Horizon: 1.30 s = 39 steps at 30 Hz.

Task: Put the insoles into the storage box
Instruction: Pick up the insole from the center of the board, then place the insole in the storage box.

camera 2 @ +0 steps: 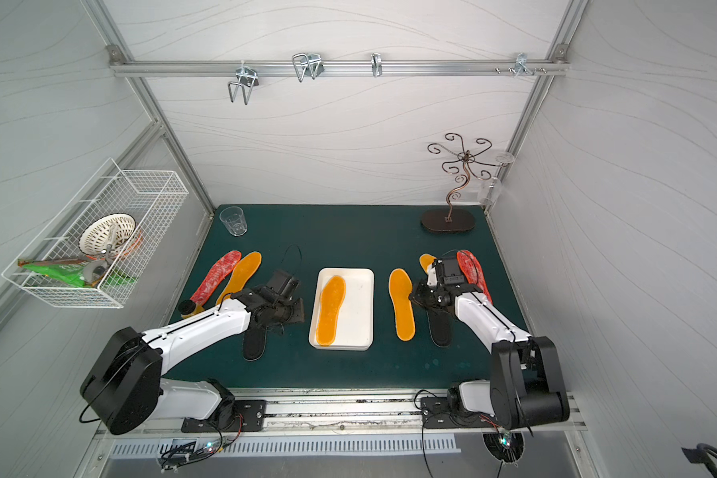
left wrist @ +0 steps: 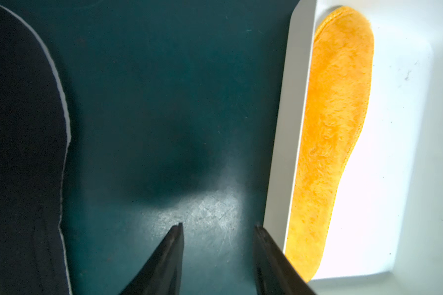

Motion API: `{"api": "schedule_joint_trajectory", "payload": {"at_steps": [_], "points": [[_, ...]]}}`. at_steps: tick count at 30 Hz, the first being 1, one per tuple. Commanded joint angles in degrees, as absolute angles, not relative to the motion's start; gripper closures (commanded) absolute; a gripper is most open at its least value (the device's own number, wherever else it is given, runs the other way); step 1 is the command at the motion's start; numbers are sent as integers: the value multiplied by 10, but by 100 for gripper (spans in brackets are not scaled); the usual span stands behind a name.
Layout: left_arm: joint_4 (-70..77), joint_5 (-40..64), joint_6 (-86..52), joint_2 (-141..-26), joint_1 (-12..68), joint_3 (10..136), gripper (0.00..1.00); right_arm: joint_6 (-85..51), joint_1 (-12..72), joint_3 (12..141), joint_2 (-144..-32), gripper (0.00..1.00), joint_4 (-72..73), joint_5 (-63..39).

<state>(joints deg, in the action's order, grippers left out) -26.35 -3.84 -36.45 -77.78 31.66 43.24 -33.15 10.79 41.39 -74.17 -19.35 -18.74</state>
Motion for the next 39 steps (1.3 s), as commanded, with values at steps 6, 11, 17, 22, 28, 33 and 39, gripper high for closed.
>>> {"api": "schedule_joint_trajectory", "payload": {"at_steps": [6, 11, 17, 22, 28, 33, 39], "points": [[-231, -21, -367, -784, 312, 425, 54, -335, 104, 466, -675, 100, -262, -218], [-213, -8, -373, -797, 314, 416, 54, -373, 149, 483, -652, 100, -259, -233], [-200, -5, -394, -821, 345, 427, 54, -445, 221, 464, -666, 100, -187, -217], [-192, -5, -411, -834, 367, 433, 54, -477, 260, 455, -702, 100, -139, -208], [-189, -5, -421, -828, 371, 429, 54, -491, 274, 449, -738, 100, -107, -200], [-228, -46, -419, -808, 371, 437, 52, -496, 279, 445, -757, 100, -94, -185], [-252, -93, -408, -757, 359, 429, 51, -530, 304, 441, -781, 100, -71, -154]]}}
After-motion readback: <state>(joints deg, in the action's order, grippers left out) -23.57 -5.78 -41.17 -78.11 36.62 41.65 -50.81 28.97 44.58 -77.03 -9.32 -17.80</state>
